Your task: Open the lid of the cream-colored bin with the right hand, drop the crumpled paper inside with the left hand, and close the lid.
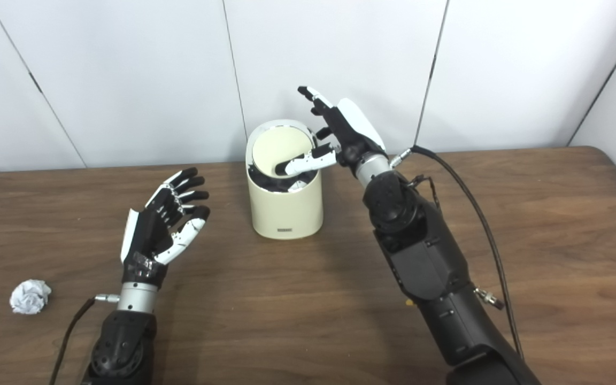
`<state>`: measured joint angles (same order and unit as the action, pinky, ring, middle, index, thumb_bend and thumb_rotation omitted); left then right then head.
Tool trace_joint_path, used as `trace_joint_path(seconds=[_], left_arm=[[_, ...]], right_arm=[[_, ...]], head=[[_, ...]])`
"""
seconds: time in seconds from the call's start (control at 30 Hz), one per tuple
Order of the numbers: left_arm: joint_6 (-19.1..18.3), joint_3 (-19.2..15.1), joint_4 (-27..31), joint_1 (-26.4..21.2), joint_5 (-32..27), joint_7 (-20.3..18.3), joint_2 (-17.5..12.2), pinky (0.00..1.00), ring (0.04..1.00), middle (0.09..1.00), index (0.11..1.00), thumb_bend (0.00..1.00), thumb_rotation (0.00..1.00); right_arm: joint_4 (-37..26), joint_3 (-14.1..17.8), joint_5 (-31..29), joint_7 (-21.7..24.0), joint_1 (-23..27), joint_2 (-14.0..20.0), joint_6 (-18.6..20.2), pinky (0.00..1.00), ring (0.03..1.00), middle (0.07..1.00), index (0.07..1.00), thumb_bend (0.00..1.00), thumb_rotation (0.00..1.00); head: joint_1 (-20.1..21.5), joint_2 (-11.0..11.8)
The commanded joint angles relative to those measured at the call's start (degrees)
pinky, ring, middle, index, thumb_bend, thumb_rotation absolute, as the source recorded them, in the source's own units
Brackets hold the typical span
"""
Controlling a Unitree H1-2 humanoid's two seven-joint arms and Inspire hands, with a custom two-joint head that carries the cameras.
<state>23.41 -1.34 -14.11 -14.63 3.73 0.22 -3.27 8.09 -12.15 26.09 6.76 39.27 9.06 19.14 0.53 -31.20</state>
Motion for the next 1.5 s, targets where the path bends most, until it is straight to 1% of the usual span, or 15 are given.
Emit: trace_joint_path(seconds=[0.0, 0.1, 0.37, 0.47, 0.67, 1.0, 1.1, 1.23, 1.47], left_arm=[[1.2, 0.1, 0.9, -0.6, -0.1, 0.6, 0.3, 0.58, 0.712, 0.789, 0.830, 0.57, 0.32], [1.3, 0.1, 0.9, -0.5, -0.3, 0.5, 0.4, 0.58, 0.712, 0.787, 0.831, 0.58, 0.32], [1.1, -0.1, 1.0, -0.4, -0.2, 0.7, 0.5, 0.58, 0.709, 0.784, 0.827, 0.57, 0.30], [0.9, -0.1, 1.4, -0.3, -0.2, 0.6, 0.5, 0.58, 0.708, 0.783, 0.825, 0.59, 0.32], [1.2, -0.2, 1.2, -0.3, -0.8, 0.3, 0.4, 0.58, 0.713, 0.787, 0.829, 0.60, 0.33], [1.2, -0.1, 1.2, -0.2, -0.9, 0.1, 0.3, 0.57, 0.706, 0.782, 0.825, 0.59, 0.32], [1.0, -0.1, 1.4, -0.1, -0.7, 0.2, 0.3, 0.57, 0.707, 0.783, 0.824, 0.60, 0.33], [0.8, -0.1, 1.8, 0.0, -0.6, 0.3, 0.5, 0.57, 0.707, 0.783, 0.824, 0.61, 0.34], [0.6, -0.1, 2.1, 0.0, -0.8, 0.2, 0.6, 0.58, 0.711, 0.788, 0.826, 0.60, 0.34]], right_arm=[[-1.2, 0.4, 0.1, -1.2, 3.2, -0.3, -1.5, 0.69, 0.895, 0.951, 0.953, 0.99, 0.25], [-0.8, 0.4, 0.2, -1.4, 3.5, -0.5, -1.3, 0.70, 0.898, 0.954, 0.952, 0.99, 0.25], [0.3, 0.3, 0.5, -1.4, 4.1, -0.2, -1.5, 0.70, 0.903, 0.956, 0.955, 0.98, 0.25], [0.2, 0.0, 0.9, -1.4, 4.1, 0.1, -1.4, 0.70, 0.900, 0.956, 0.955, 0.98, 0.25], [0.1, 0.1, 1.4, -1.3, 4.0, 0.3, -1.5, 0.67, 0.889, 0.948, 0.956, 0.96, 0.27], [0.4, 0.2, 2.2, -1.6, 4.3, 0.4, -0.9, 0.67, 0.890, 0.949, 0.955, 0.93, 0.25], [0.8, 0.0, 3.1, -1.9, 4.4, 0.4, -0.6, 0.66, 0.874, 0.940, 0.952, 0.93, 0.26], [1.3, 0.2, 3.4, -2.2, 4.5, 0.2, -0.8, 0.66, 0.872, 0.937, 0.948, 0.93, 0.25], [2.4, -0.2, 4.0, -2.6, 4.8, 0.2, -1.4, 0.68, 0.875, 0.940, 0.948, 0.92, 0.25]], head=[[0.1, 0.0], [-0.1, 0.0], [-0.1, 0.0], [-0.1, -0.2], [0.0, -0.3], [0.0, -0.5], [-0.1, -0.6], [-0.1, -0.7], [-0.1, -0.9]])
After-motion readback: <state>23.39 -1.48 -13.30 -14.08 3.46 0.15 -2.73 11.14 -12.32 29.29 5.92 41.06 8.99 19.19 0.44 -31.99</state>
